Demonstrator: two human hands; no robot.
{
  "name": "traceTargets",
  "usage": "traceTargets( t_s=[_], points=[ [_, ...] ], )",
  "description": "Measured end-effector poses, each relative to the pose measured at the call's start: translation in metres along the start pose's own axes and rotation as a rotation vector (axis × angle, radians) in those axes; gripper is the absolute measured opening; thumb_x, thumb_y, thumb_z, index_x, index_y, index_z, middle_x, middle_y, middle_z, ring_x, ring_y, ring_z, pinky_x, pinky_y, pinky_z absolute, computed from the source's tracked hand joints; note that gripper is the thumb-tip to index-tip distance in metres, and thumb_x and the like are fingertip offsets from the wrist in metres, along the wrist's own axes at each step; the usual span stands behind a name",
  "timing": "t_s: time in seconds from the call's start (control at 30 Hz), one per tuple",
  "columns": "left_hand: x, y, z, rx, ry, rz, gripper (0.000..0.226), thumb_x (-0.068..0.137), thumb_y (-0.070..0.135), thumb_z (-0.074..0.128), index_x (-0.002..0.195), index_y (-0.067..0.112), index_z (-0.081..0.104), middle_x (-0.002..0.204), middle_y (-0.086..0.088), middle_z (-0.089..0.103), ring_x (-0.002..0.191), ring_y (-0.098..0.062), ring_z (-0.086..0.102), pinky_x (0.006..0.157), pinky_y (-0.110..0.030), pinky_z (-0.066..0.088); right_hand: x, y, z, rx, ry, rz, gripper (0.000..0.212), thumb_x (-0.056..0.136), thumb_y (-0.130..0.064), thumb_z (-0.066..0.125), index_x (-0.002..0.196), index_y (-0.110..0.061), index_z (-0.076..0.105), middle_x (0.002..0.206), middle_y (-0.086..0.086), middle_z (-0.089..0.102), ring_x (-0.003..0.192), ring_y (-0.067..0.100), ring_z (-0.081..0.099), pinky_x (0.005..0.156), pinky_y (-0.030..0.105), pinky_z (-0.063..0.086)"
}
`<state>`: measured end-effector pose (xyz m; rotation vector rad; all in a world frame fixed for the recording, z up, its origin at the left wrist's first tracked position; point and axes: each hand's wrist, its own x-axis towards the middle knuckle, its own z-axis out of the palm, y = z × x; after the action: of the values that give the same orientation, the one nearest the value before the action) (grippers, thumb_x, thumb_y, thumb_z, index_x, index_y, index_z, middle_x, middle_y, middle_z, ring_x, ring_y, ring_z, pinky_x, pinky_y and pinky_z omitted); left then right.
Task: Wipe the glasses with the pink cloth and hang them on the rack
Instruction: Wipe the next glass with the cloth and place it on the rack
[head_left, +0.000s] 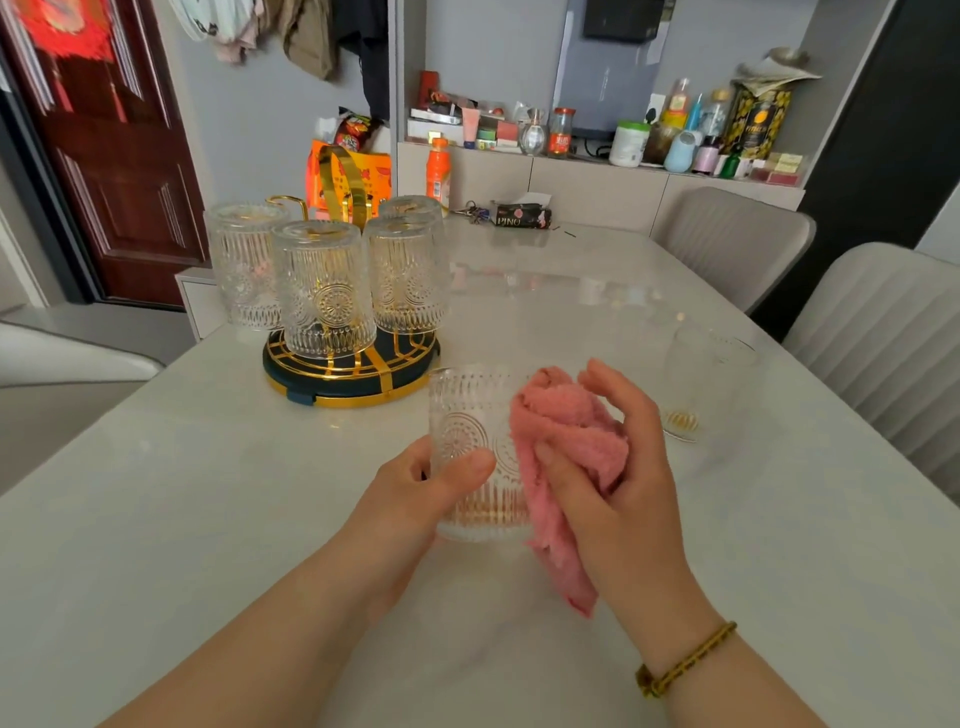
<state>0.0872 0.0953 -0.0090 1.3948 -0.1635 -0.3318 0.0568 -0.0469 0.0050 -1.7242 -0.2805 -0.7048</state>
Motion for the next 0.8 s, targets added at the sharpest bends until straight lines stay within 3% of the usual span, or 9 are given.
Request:
traceTargets(
  t_s=[0.17, 0.23, 0.3, 0.37, 0.47, 0.57, 0.63, 0.7, 0.8],
  points=[
    [0.000, 0.003, -0.002, -0.128, -0.029, 0.001, 0.047, 0.062, 0.032, 0.077, 0.104, 0.017, 0.062, 0.093, -0.002, 0.074, 0.082, -0.015, 0.070, 0.069, -0.030, 0.059, 0.005, 0.004, -0.002, 0.118, -0.069, 0.162, 0.029, 0.080, -0.006, 0.063, 0.094, -0.031, 0.055, 0.098, -0.013, 0.061, 0.086, -0.010, 0.058, 0.074, 0.005, 0.043],
    [0.000, 0.006, -0.004, -0.164, 0.007, 0.005, 0.044, 0.059, 0.037, 0.072, 0.098, 0.020, 0.062, 0.087, 0.001, 0.074, 0.078, -0.014, 0.070, 0.067, -0.031, 0.058, 0.003, 0.006, -0.001, 0.125, -0.128, 0.208, 0.031, 0.080, -0.001, 0.063, 0.089, -0.029, 0.055, 0.092, -0.014, 0.061, 0.079, -0.011, 0.058, 0.069, 0.005, 0.044],
    [0.002, 0.005, -0.007, -0.149, 0.036, 0.005, 0.047, 0.059, 0.045, 0.065, 0.099, 0.021, 0.061, 0.092, -0.002, 0.074, 0.085, -0.017, 0.069, 0.073, -0.035, 0.058, -0.001, 0.003, 0.002, 0.046, -0.167, 0.131, 0.027, 0.073, -0.013, 0.068, 0.086, -0.031, 0.055, 0.093, -0.012, 0.060, 0.082, -0.007, 0.057, 0.070, 0.006, 0.043],
    [0.002, 0.004, -0.008, -0.092, 0.026, 0.003, 0.049, 0.063, 0.042, 0.073, 0.104, 0.019, 0.062, 0.101, -0.008, 0.071, 0.093, -0.023, 0.068, 0.079, -0.039, 0.057, -0.003, -0.003, 0.006, -0.032, -0.169, 0.002, 0.026, 0.067, -0.026, 0.064, 0.086, -0.042, 0.054, 0.095, -0.017, 0.055, 0.088, -0.005, 0.054, 0.075, 0.004, 0.040],
    [0.000, 0.000, -0.004, -0.021, -0.004, -0.004, 0.064, 0.053, 0.049, 0.070, 0.108, 0.017, 0.062, 0.101, -0.006, 0.071, 0.094, -0.022, 0.068, 0.085, -0.042, 0.054, -0.003, -0.005, 0.005, -0.066, -0.067, -0.079, 0.030, 0.067, -0.033, 0.058, 0.089, -0.053, 0.053, 0.095, -0.020, 0.053, 0.091, -0.007, 0.052, 0.077, 0.003, 0.038],
    [0.000, -0.002, -0.002, -0.026, -0.034, -0.010, 0.057, 0.056, 0.043, 0.070, 0.106, 0.017, 0.062, 0.099, -0.003, 0.073, 0.091, -0.019, 0.069, 0.081, -0.035, 0.055, 0.000, -0.003, 0.001, -0.011, 0.052, 0.020, 0.025, 0.065, -0.037, 0.061, 0.087, -0.048, 0.055, 0.099, -0.011, 0.059, 0.092, -0.002, 0.056, 0.077, 0.008, 0.043],
    [-0.001, 0.000, -0.001, -0.087, -0.068, -0.013, 0.051, 0.064, 0.038, 0.067, 0.109, 0.015, 0.061, 0.099, -0.003, 0.073, 0.089, -0.017, 0.070, 0.072, -0.028, 0.057, 0.002, 0.002, -0.001, 0.084, 0.081, 0.128, 0.022, 0.073, -0.023, 0.067, 0.087, -0.038, 0.058, 0.095, -0.014, 0.063, 0.087, -0.004, 0.059, 0.074, 0.008, 0.046],
    [-0.002, 0.002, -0.003, -0.131, -0.081, -0.003, 0.043, 0.069, 0.039, 0.069, 0.105, 0.017, 0.062, 0.098, -0.003, 0.073, 0.088, -0.017, 0.070, 0.068, -0.026, 0.057, 0.005, 0.006, -0.001, 0.185, 0.062, 0.235, 0.025, 0.081, -0.008, 0.062, 0.086, -0.032, 0.057, 0.085, -0.017, 0.065, 0.078, -0.006, 0.061, 0.068, 0.008, 0.047],
    [0.000, 0.004, -0.006, -0.155, -0.038, 0.025, 0.036, 0.069, 0.038, 0.071, 0.099, 0.020, 0.063, 0.093, -0.001, 0.074, 0.084, -0.015, 0.070, 0.069, -0.030, 0.059, 0.004, 0.008, 0.001, 0.157, -0.038, 0.293, 0.025, 0.081, -0.004, 0.060, 0.083, -0.028, 0.057, 0.082, -0.012, 0.063, 0.072, -0.004, 0.059, 0.065, 0.009, 0.047]
  ],
)
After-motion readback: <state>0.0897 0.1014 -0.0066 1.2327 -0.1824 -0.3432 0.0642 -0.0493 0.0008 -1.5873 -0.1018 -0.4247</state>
